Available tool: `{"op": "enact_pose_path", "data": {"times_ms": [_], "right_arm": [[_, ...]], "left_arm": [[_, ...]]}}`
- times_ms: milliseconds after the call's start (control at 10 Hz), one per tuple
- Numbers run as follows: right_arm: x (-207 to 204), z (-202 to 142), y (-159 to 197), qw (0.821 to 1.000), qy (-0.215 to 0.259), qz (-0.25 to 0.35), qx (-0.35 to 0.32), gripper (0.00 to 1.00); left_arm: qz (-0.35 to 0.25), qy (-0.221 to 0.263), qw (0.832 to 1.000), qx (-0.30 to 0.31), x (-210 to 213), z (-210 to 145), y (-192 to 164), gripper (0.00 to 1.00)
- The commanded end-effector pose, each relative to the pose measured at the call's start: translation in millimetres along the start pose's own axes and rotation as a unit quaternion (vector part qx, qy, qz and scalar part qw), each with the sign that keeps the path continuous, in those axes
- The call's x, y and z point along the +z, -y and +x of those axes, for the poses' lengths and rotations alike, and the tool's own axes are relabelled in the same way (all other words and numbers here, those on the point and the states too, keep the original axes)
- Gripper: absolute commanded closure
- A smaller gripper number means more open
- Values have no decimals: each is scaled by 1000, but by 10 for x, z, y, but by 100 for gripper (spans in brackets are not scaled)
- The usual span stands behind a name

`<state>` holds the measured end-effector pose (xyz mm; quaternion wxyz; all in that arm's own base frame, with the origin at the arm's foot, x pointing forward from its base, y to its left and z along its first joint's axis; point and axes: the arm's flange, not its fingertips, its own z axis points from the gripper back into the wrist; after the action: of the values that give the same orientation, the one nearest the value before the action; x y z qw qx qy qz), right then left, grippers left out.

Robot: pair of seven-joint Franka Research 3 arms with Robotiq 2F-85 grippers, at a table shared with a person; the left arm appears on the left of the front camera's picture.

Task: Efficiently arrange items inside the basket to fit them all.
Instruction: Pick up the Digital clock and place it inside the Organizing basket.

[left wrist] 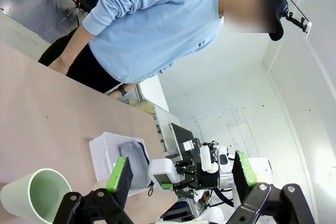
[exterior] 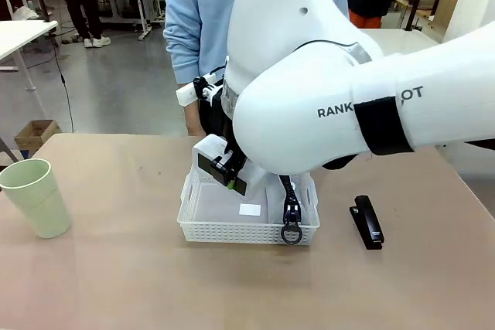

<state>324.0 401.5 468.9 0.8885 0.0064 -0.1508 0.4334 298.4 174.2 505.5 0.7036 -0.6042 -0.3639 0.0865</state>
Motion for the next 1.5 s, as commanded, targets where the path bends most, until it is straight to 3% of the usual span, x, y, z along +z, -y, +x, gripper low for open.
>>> {"op": "enact_pose_path", "data": {"times_ms": [0, 800, 1400], "right_arm": [[-64, 79, 28, 1000, 4, -14, 18, 49], [-1327, 212, 406, 998, -60, 16, 29, 49], [-1550, 257, 555, 996, -75, 43, 27, 49]], "left_arm": [[-11, 5, 1000, -10, -4, 15, 4, 0], [-11, 5, 1000, -10, -4, 15, 4, 0], [-11, 5, 1000, -10, -4, 15, 4, 0]]}}
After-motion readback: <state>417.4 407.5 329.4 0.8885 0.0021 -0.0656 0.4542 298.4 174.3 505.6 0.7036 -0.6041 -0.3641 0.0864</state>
